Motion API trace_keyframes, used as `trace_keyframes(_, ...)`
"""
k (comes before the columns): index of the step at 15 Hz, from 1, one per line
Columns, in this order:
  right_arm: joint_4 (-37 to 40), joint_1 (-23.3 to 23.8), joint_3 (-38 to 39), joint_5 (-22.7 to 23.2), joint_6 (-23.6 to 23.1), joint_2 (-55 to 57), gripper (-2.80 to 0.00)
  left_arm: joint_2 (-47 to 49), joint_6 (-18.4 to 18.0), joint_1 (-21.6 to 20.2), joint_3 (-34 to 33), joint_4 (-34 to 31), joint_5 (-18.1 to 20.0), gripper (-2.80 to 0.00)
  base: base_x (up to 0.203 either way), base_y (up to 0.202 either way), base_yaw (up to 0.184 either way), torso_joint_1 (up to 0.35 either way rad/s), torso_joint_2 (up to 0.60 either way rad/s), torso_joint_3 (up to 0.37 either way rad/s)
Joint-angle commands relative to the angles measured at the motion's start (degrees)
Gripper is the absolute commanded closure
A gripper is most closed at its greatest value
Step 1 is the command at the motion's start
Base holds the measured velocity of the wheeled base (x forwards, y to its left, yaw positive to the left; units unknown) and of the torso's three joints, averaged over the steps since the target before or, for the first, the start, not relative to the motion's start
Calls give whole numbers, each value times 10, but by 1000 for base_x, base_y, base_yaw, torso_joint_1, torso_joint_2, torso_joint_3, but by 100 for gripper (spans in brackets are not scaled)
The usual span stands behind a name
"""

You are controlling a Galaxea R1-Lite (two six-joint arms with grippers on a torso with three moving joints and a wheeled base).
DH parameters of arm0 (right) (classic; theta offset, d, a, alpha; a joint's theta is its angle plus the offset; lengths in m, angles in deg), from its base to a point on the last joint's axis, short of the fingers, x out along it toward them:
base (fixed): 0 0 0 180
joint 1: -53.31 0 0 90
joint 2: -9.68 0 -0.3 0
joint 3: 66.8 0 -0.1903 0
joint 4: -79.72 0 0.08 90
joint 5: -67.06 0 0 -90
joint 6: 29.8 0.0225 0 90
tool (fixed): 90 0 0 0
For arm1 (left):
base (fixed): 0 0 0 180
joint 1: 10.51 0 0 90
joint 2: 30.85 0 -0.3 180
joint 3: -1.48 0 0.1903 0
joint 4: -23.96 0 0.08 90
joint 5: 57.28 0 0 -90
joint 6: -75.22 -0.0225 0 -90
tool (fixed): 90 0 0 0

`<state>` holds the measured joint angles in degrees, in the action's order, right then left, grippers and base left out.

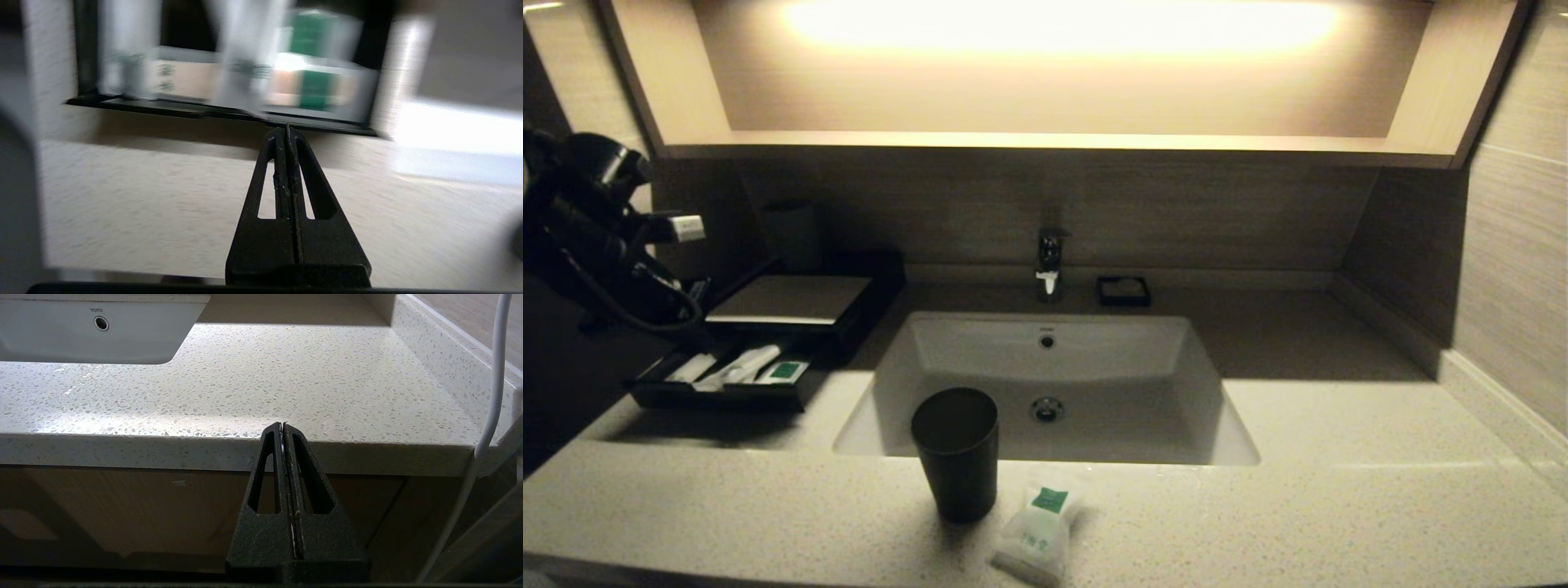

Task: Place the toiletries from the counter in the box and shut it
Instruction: Place the bathroom toiletry into the drawer, then pick up the cup

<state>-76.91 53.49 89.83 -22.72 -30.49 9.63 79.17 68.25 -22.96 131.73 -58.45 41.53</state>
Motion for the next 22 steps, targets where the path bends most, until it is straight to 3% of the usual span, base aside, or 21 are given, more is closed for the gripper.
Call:
trace_keyframes(1, 0, 0, 1, 0, 0, 0, 0, -49, 0, -1, -1, 0, 61, 0, 0, 0, 0, 0, 0, 0)
trace_keyframes(4, 0, 0, 1, 0, 0, 0, 0, -90, -1, 0, 2, 17, 115, 0, 0, 0, 0, 0, 0, 0)
trace_keyframes(7, 0, 0, 1, 0, 0, 0, 0, -124, -4, 39, -1, 19, 143, 0, 0, 0, 0, 0, 0, 0)
trace_keyframes(16, 0, 0, 1, 0, 0, 0, 0, -141, -1, 230, 4, 22, 143, 0, 0, 0, 0, 0, 0, 0)
trace_keyframes(22, 0, 0, 1, 0, 0, 0, 0, -143, -8, 311, -3, 22, 156, 0, 0, 0, 0, 0, 0, 0)
